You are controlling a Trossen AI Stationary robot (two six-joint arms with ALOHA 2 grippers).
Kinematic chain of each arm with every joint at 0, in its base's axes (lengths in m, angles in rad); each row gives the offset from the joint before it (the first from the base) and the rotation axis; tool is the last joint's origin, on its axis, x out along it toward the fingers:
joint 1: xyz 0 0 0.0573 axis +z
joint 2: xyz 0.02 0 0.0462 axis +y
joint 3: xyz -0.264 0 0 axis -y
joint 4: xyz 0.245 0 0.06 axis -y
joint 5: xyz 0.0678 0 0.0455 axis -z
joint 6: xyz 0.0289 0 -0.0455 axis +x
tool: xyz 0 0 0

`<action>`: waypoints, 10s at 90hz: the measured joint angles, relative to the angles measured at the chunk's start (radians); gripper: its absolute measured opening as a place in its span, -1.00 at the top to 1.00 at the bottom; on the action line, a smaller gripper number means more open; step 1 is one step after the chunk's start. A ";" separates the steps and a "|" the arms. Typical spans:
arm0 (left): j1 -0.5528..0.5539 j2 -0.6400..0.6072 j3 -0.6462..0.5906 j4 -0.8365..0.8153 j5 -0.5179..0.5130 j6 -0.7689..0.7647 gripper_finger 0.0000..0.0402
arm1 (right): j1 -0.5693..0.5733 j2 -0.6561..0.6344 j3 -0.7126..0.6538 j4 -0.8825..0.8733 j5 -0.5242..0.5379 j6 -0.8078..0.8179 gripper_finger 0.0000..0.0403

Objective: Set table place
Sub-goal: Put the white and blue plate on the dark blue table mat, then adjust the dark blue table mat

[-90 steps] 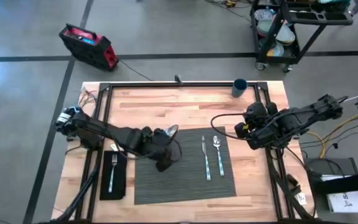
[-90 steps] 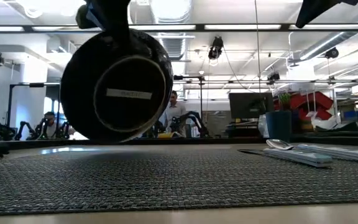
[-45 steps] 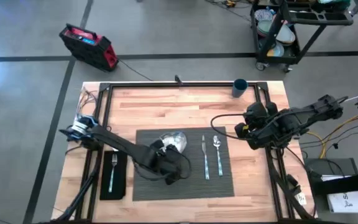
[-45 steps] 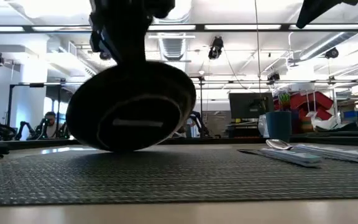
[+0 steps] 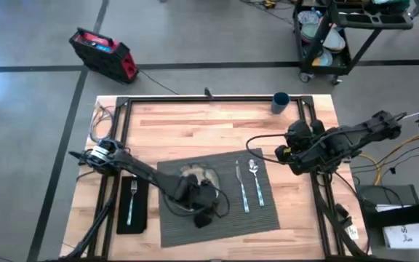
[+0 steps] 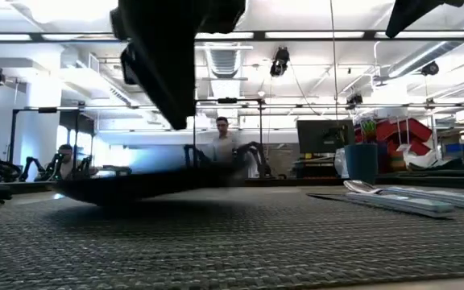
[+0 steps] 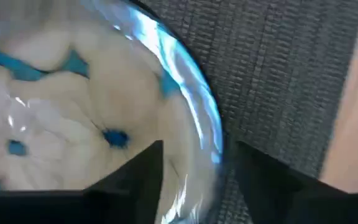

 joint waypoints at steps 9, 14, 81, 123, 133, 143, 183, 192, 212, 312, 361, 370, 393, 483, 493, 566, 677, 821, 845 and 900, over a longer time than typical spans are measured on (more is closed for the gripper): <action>-0.001 0.000 0.008 -0.002 -0.005 0.000 -0.04 | 0.000 0.000 0.000 0.000 0.000 0.005 0.99; -0.002 -0.016 0.013 0.011 -0.014 0.004 -0.03 | 0.000 0.000 0.000 0.001 -0.001 0.021 0.99; 0.053 -0.414 -0.515 1.094 0.250 0.038 0.81 | 0.000 0.013 -0.002 0.042 0.078 -0.025 0.99; 0.137 -0.416 -0.873 2.109 0.279 -0.328 1.00 | 0.000 0.070 -0.002 0.151 0.198 -0.015 0.99; 0.141 -0.418 -0.946 2.421 0.175 -0.373 1.00 | 0.000 0.094 -0.002 0.151 0.202 -0.015 0.99; 0.140 -0.420 -0.974 2.442 0.036 -0.423 0.99 | 0.000 0.117 -0.002 0.156 0.215 -0.025 0.99; 0.156 -0.411 -0.859 2.420 -0.232 -0.439 0.57 | -0.001 0.118 -0.002 0.159 0.218 -0.041 0.99; 0.165 -0.411 -0.831 2.418 -0.232 -0.417 0.43 | -0.002 0.118 -0.002 0.160 0.218 -0.041 0.99; 0.176 -0.410 -0.826 2.414 -0.199 -0.393 0.15 | -0.003 0.118 -0.002 0.161 0.220 -0.056 0.99; 0.237 -0.587 -0.412 0.281 -0.148 -0.157 1.00 | -0.024 0.117 0.002 0.164 0.002 -0.075 0.99; 0.652 -0.609 -0.530 1.318 0.383 -0.352 0.99 | -0.154 0.117 0.072 0.326 0.011 0.109 0.99; 0.773 -0.612 -0.626 1.525 0.508 -0.516 1.00 | -0.175 0.119 0.072 0.328 0.013 0.105 0.99; 0.935 -0.625 -0.832 2.105 0.587 -0.639 1.00 | -0.182 0.119 0.071 0.328 0.086 0.107 0.99; 0.903 -0.715 -0.834 2.432 0.622 -0.429 0.96 | -0.188 0.120 0.068 0.400 0.159 0.064 0.99; 0.903 -0.712 -0.824 2.401 0.652 -0.429 0.99 | -0.188 0.120 0.068 0.402 0.165 0.064 0.99; 0.903 -0.711 -0.823 2.409 0.631 -0.458 0.70 | -0.188 0.120 0.068 0.402 0.177 0.049 0.99; 0.858 -0.748 -0.824 2.464 0.943 -0.818 1.00 | -0.195 0.125 0.068 0.649 0.245 -0.465 0.99; 0.674 -0.936 -0.876 0.174 0.417 0.157 1.00 | -0.158 0.237 0.026 0.662 -0.135 -0.218 0.99; 0.289 -1.044 -0.980 0.123 0.134 -0.125 1.00 | -0.147 0.419 -0.066 0.423 -0.247 0.038 0.99; 0.008 -0.594 -1.029 0.342 -0.094 -0.277 1.00 | -0.074 0.090 -0.582 0.801 -0.441 0.362 1.00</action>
